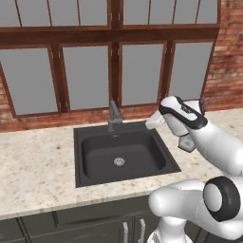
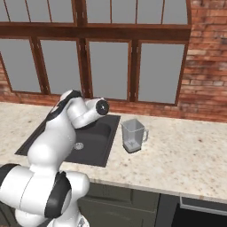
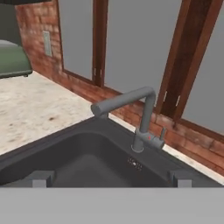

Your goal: Turn on the sink faucet and place the jug under the water for a few seconds to fill it up.

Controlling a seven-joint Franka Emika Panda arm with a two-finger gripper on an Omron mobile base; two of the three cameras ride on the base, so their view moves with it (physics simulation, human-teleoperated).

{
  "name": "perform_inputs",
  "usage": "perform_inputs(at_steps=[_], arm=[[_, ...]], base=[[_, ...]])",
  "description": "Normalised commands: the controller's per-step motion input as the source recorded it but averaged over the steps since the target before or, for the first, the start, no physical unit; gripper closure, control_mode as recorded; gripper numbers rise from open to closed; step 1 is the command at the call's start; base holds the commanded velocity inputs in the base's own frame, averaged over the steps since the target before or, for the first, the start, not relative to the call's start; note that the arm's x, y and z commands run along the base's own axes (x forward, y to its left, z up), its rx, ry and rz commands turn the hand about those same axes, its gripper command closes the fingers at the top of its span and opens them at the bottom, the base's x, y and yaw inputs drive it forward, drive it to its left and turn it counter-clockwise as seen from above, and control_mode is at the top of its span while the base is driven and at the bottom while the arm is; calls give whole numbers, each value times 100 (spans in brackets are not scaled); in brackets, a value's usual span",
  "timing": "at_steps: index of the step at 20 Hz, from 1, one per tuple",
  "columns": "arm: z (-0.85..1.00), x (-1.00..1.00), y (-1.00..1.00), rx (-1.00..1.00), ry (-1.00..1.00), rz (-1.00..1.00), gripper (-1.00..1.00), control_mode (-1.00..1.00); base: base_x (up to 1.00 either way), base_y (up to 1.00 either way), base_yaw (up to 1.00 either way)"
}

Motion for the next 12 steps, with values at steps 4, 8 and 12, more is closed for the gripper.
perform_inputs(at_steps=[4, 8, 12], arm=[[0, 22, 39, 7, -10, 0, -100, -100], [-5, 19, 30, 7, -9, 0, -100, -100], [-22, 13, 2, 8, -12, 0, -100, -100]], base=[[0, 0, 0], [0, 0, 0], [0, 0, 0]])
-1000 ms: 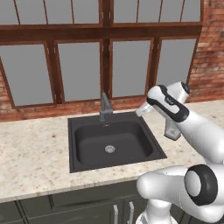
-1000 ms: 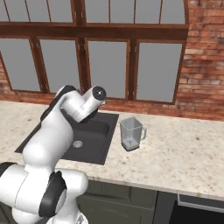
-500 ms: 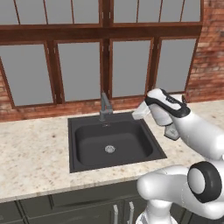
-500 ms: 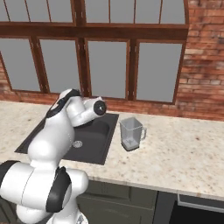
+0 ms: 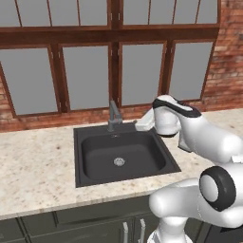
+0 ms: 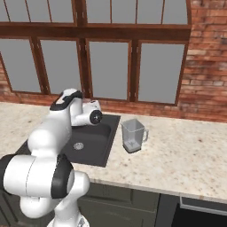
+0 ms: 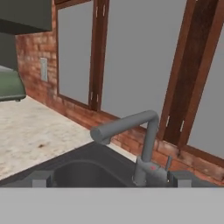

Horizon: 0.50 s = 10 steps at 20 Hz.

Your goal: Turn on the sink faucet and place the jug under the water for a few seconds to fill it up.

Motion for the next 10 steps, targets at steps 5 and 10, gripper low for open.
perform_inputs(at_steps=[5, 10], arm=[[-21, 18, 3, 1, -10, -4, -100, -100], [-2, 30, 5, 0, -1, -2, -100, -100]], base=[[0, 0, 0], [0, 0, 0]])
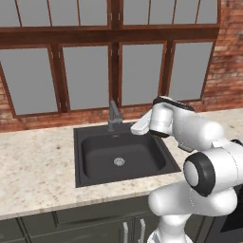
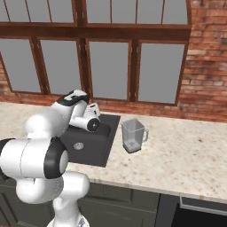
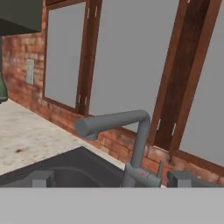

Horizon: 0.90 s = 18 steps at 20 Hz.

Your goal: Turn on the sink faucet and place the jug under the water for a few seconds to fill it up.

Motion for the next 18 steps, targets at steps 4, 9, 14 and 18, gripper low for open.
perform_inputs(at_steps=[4, 9, 14, 18], arm=[[0, 39, 0, 1, 0, -1, -100, -100], [0, 36, 0, 1, 0, 0, -100, -100], [-6, 34, 0, 0, 0, 0, -100, -100], [-23, 33, 0, 0, 0, 0, -100, -100]], base=[[0, 0, 0], [0, 0, 0], [0, 0, 0], [0, 0, 0]])
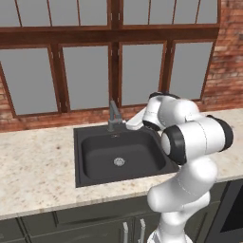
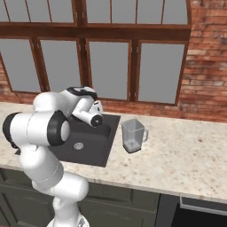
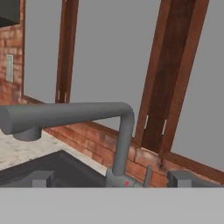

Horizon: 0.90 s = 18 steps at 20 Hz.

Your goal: Turn on the sink faucet and place the jug under the water for a few seconds to fill it up.

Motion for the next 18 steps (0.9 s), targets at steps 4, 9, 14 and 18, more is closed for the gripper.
perform_inputs(at_steps=[4, 9, 14, 18], arm=[[-27, 29, 1, 0, 0, 0, -100, -100], [-25, 31, 8, 0, 0, 0, -100, -100], [-18, 37, 8, 0, 0, 0, -100, -100], [-14, 39, 7, 0, 0, 0, -100, -100]], base=[[0, 0, 0], [0, 0, 0], [0, 0, 0], [0, 0, 0]])
